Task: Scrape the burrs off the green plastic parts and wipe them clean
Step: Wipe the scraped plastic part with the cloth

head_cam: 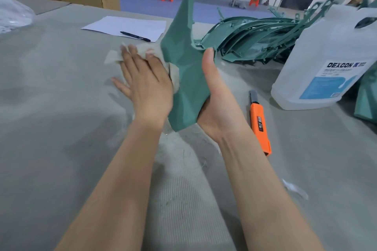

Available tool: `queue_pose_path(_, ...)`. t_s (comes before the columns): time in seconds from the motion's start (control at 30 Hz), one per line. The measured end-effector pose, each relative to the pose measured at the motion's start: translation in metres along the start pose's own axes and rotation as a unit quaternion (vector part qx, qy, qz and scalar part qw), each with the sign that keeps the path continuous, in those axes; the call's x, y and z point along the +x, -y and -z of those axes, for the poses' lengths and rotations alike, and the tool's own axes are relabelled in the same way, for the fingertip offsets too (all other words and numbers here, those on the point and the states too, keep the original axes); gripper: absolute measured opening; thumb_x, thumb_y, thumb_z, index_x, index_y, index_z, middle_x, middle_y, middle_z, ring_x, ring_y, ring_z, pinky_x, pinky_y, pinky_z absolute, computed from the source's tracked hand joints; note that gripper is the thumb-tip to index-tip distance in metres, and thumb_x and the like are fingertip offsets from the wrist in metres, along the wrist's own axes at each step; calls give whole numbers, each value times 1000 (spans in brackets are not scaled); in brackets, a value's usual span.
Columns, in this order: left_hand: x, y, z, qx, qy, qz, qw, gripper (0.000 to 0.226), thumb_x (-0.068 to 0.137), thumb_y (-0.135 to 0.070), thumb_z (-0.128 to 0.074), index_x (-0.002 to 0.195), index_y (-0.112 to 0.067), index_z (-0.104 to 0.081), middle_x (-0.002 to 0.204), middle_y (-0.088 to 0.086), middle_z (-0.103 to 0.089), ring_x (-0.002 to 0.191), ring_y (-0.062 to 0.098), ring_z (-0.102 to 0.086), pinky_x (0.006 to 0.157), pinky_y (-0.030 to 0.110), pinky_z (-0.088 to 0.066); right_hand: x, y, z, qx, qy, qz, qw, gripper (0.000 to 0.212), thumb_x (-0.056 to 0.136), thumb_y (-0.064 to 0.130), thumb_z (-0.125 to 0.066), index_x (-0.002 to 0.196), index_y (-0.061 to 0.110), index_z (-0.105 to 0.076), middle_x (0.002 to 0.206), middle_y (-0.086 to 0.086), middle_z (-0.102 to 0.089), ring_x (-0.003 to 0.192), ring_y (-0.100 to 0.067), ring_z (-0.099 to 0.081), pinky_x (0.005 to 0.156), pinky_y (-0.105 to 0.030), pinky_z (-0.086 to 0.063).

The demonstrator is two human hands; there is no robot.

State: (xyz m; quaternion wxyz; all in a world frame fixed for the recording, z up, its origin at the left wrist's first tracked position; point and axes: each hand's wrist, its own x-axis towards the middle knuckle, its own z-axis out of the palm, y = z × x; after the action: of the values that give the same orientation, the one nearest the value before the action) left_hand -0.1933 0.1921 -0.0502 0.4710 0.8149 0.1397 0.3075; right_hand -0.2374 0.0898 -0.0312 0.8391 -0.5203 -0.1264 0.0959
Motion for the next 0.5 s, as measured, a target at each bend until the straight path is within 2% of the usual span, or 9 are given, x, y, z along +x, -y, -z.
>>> queue_pose_path(0.1, -7, -6, -1, 18, 12, -15, 1000, 54, 104, -28, -17, 152, -6, -9, 162, 3, -3, 148, 18, -3, 115, 47, 10, 3, 1, -1, 29, -4, 8, 1000, 74, 81, 60, -50, 138, 14, -52, 138, -10, -57, 128, -25, -53, 113, -49, -36)
queue_pose_path(0.2, -37, -23, -9, 72, 64, -148, 984, 62, 97, -34, -13, 153, -8, -7, 162, 5, 0, 148, 20, -2, 116, 45, 9, 5, 5, 1, 90, -19, 4, 996, 71, 87, 61, -42, 141, 15, -49, 139, -11, -55, 128, -21, -53, 114, -45, -36)
queue_pose_path(0.3, -59, -32, -18, 123, 114, -271, 948, 66, 93, -39, -2, 153, -11, -9, 162, 4, -6, 148, 18, -3, 117, 43, 10, 1, 6, 7, 170, -17, 1, 985, 60, 99, 59, -26, 132, 16, -53, 129, 6, -57, 119, -5, -57, 104, -33, -45)
queue_pose_path(0.37, -52, -28, -18, 133, 120, -267, 947, 64, 94, -38, -7, 153, -13, -8, 162, 3, -7, 148, 15, -2, 117, 45, 10, 1, 5, 8, 175, -18, -7, 984, 60, 99, 58, -26, 129, 15, -53, 128, 5, -58, 119, -6, -54, 98, -30, -48)
queue_pose_path(0.43, -35, -17, -14, 140, 81, -223, 961, 62, 96, -36, -13, 153, -13, -8, 162, 2, -3, 148, 15, -1, 115, 47, 10, 2, 3, 2, 144, -13, -27, 989, 63, 99, 58, -26, 135, 13, -51, 134, -4, -57, 125, -15, -53, 106, -35, -44)
queue_pose_path(0.5, -17, -8, -7, 125, 64, -145, 979, 55, 101, -31, -18, 152, -10, -17, 162, 3, -7, 148, 17, -5, 115, 50, 8, 2, -1, -3, 112, -8, -39, 993, 65, 100, 56, -25, 141, 11, -47, 141, -12, -52, 131, -23, -50, 111, -39, -39)
